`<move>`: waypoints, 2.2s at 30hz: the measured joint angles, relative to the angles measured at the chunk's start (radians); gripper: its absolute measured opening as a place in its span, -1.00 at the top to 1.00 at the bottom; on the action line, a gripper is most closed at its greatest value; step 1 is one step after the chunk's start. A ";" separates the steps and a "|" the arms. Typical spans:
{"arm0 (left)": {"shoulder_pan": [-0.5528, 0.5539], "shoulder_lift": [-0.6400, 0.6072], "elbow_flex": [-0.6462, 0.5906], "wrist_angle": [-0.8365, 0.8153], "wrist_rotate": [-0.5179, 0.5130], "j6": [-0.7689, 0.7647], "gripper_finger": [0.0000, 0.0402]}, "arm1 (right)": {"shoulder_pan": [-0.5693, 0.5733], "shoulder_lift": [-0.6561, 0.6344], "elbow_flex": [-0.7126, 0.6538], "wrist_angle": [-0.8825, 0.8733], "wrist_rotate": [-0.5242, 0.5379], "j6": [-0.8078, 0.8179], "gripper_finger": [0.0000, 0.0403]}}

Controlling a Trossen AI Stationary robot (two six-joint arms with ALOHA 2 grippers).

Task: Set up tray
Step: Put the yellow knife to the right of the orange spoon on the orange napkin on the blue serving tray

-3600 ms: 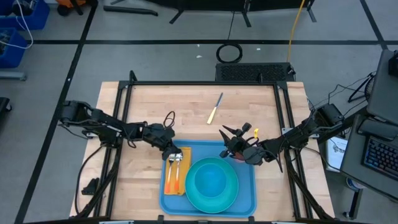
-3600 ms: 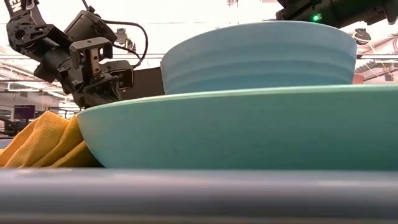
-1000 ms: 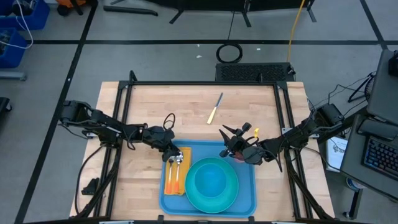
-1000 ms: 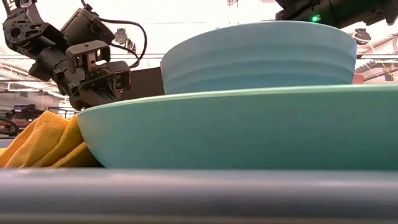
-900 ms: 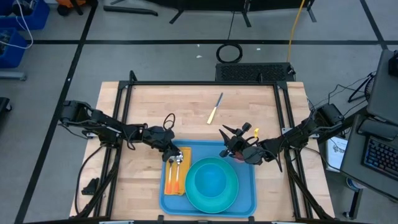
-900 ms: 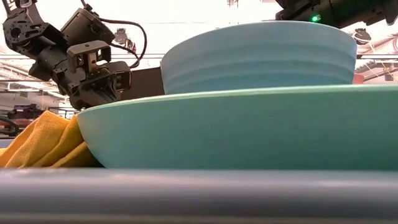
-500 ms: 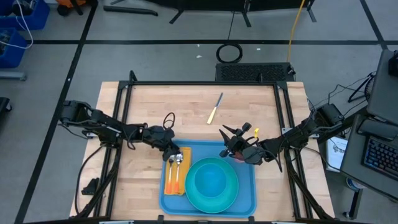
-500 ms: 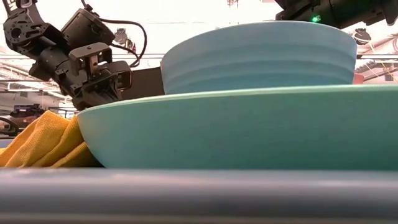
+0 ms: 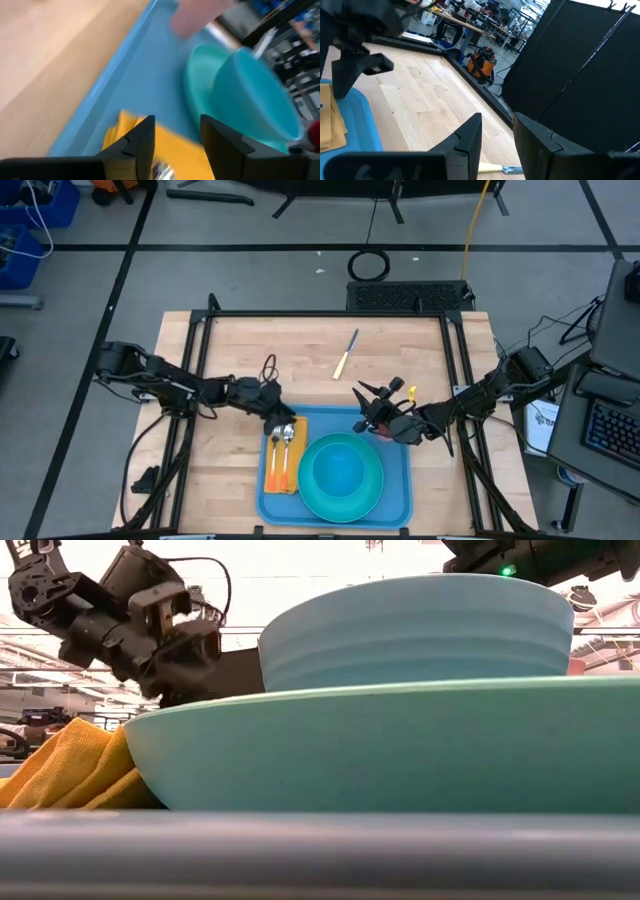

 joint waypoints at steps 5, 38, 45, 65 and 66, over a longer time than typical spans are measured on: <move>0.005 -0.045 0.014 0.030 -0.012 0.055 0.21 | 0.000 0.000 0.000 0.000 0.000 -0.005 0.49; 0.416 0.018 0.729 -0.878 0.051 0.309 0.21 | 0.003 0.000 0.000 0.047 0.041 -0.056 0.49; 0.417 0.207 0.926 -1.019 0.102 0.365 0.21 | 0.017 0.000 0.000 0.141 0.142 -0.157 0.49; 0.459 0.630 1.401 -1.415 0.212 0.435 0.21 | 0.036 0.000 0.000 0.158 0.140 -0.209 0.49; 0.459 0.637 1.406 -1.415 0.217 0.434 0.21 | 0.036 0.000 0.000 0.158 0.140 -0.209 0.49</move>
